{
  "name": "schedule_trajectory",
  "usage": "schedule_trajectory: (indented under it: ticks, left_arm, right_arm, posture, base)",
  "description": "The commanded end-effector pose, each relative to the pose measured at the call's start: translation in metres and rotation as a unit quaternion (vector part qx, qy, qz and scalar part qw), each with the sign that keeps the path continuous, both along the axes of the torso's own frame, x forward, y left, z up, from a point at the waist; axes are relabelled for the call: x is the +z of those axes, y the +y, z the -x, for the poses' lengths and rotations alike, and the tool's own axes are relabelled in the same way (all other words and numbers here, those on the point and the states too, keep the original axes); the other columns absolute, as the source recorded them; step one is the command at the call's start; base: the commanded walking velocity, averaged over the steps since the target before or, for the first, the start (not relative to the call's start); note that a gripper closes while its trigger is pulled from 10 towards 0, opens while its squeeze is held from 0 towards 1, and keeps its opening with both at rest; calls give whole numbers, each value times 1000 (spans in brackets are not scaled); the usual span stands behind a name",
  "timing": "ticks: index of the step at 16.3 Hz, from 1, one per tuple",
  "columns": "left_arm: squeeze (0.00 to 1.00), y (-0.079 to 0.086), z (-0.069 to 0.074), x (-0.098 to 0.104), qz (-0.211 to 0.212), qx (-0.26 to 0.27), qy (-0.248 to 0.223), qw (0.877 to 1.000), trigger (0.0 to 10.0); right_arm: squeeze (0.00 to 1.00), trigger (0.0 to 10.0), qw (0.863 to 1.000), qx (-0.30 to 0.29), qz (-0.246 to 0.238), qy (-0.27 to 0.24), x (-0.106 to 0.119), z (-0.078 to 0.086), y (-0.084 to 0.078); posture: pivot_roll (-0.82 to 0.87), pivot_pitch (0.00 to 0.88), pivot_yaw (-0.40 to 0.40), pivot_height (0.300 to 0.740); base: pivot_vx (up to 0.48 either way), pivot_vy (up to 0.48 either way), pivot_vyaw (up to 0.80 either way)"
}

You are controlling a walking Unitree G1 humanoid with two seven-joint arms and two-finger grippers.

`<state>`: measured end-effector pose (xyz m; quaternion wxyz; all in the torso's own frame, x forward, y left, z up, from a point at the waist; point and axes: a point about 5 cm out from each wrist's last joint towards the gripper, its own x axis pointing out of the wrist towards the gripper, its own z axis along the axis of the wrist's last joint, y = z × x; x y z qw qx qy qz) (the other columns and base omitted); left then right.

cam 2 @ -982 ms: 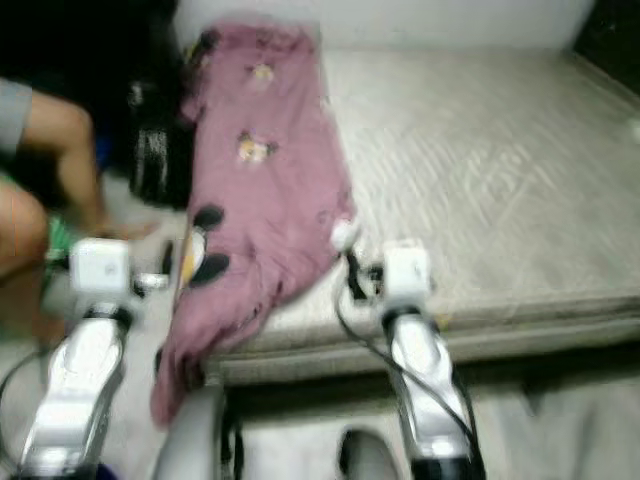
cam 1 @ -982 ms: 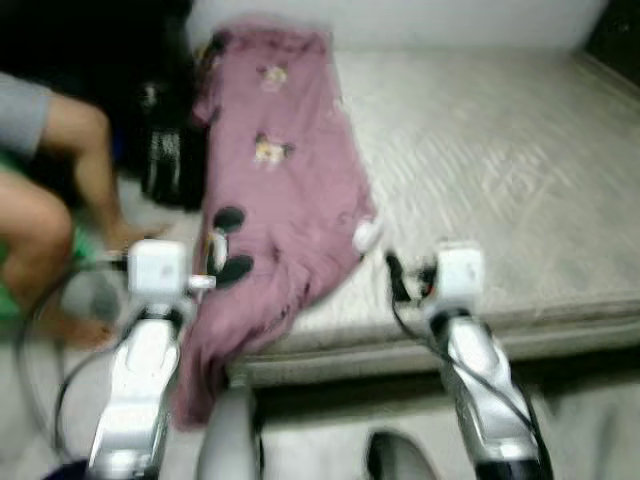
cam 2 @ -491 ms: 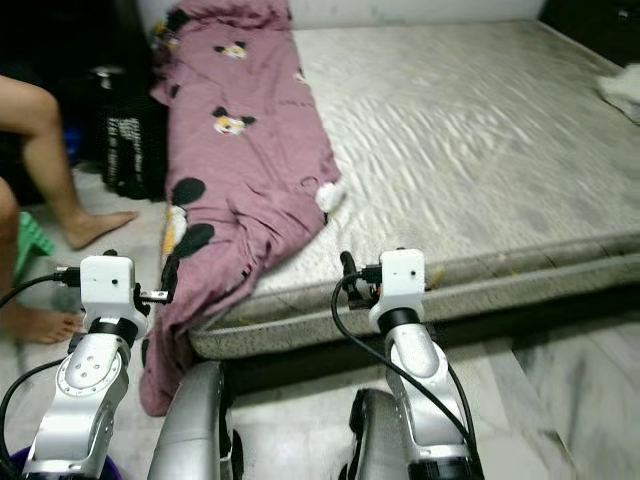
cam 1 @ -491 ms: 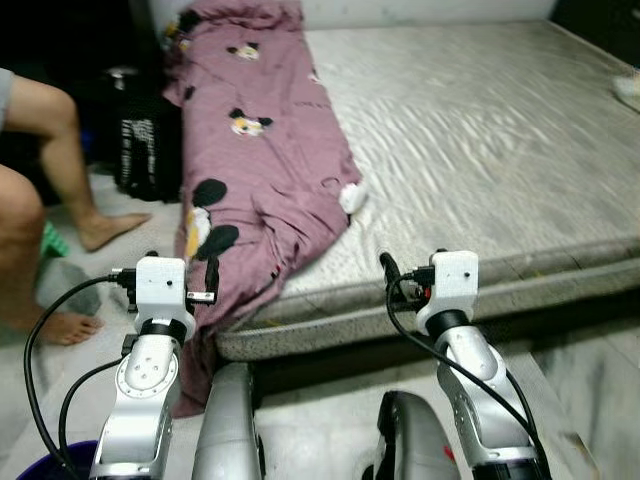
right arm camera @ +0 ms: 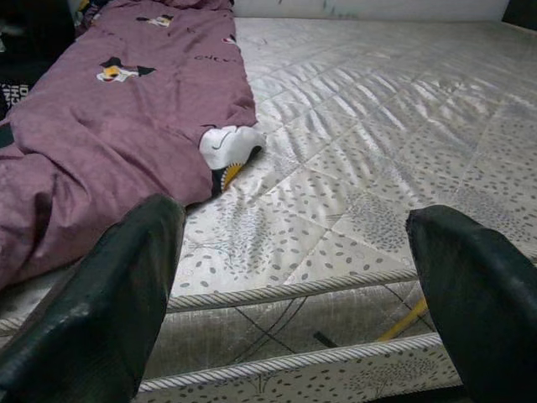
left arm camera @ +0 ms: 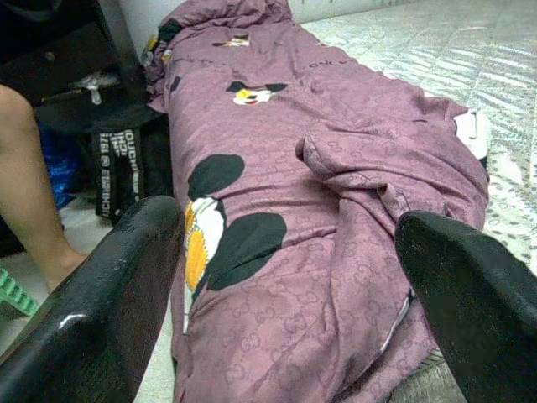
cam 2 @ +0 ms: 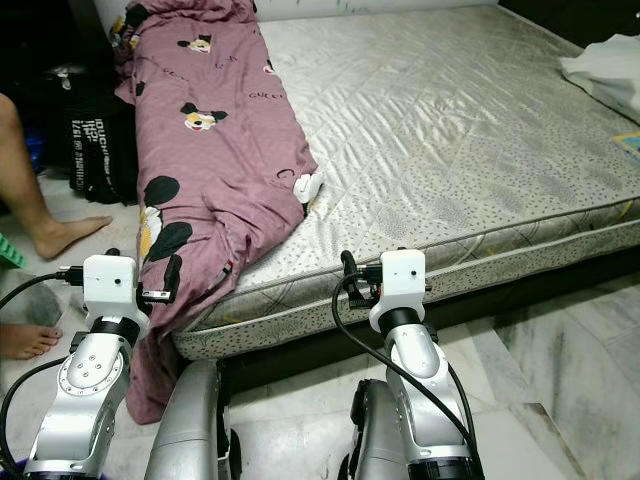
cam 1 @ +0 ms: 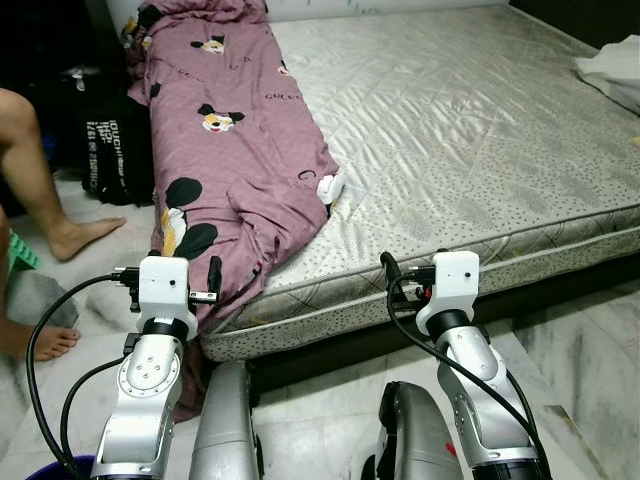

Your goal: Clean up the room

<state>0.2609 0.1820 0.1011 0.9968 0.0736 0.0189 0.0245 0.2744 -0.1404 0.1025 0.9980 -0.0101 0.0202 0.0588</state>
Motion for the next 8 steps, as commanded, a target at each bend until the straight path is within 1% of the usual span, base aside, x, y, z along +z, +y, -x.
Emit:
schedule_trajectory:
  ticks: [1,5,8]
  left_arm:
    - [0,-1,-2,3,-2,-4,-6,1000,10000]
    - [0,-1,-2,3,0,-1,-6,1000,10000]
    - [0,-2,-3,4,-11,-2,-9,1000,10000]
  right_arm:
    - [0,10000,1000,8,-2,-3,1,-1,2]
    - [0,10000,1000,10,-3,-3,2,-2,3]
    - [0,10000,1000,7,-3,-1,2,-3,2]
  posture:
    - [32,84,-3,565]
    - [34,88,-3,530]
    - [30,94,-5,530]
  base:
    - [0,0,0]
    - [0,0,0]
    - [0,0,0]
